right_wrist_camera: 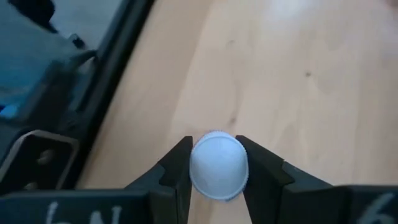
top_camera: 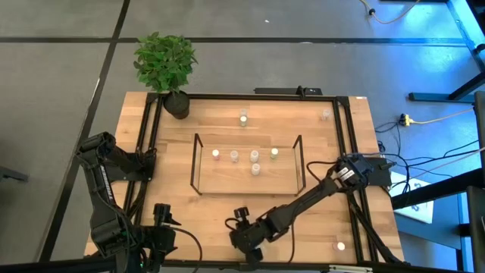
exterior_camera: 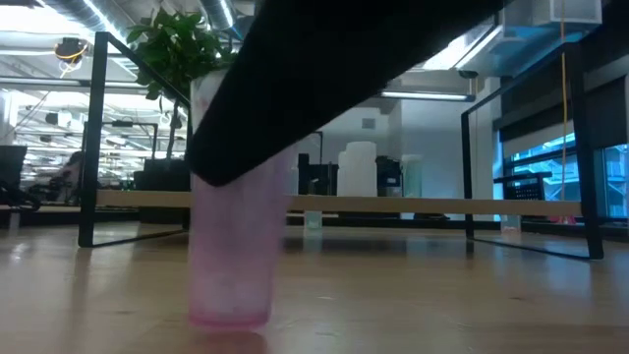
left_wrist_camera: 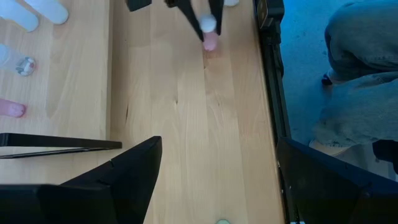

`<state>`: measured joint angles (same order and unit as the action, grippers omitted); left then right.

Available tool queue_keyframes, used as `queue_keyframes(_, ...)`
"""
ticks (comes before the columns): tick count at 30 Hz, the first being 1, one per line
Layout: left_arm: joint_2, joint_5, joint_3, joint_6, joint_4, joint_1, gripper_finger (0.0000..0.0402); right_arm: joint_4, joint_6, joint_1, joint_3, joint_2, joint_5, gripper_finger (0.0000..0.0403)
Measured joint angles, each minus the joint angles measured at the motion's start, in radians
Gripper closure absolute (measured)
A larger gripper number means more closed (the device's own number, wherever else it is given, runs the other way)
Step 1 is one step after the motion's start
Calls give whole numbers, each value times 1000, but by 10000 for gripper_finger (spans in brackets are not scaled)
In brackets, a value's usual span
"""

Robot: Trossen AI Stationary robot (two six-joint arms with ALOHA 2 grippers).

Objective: Pick and place medicine bottles onto shelf by color
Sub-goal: Put the left pink pill bottle on the shelf aligned with the other pink pill bottles

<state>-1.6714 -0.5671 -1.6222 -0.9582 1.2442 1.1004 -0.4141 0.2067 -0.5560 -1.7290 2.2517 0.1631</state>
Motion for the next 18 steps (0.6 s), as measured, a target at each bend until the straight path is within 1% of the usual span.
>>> queue_keyframes(4,0,0,0,0,0,0,90,-10,21,31,-8,-4,0,286)
queue_keyframes(8,0,0,0,0,0,0,90,-41,9,61,-51,-6,-5,285)
queue_keyframes(11,0,0,0,-1,0,0,90,-94,-7,87,-112,-6,-36,285)
queue_keyframes(16,0,0,0,-1,0,0,90,-259,-11,142,-243,-7,-36,284)
queue_keyframes(18,0,0,0,-1,0,0,90,-299,-12,168,-291,-8,-35,284)
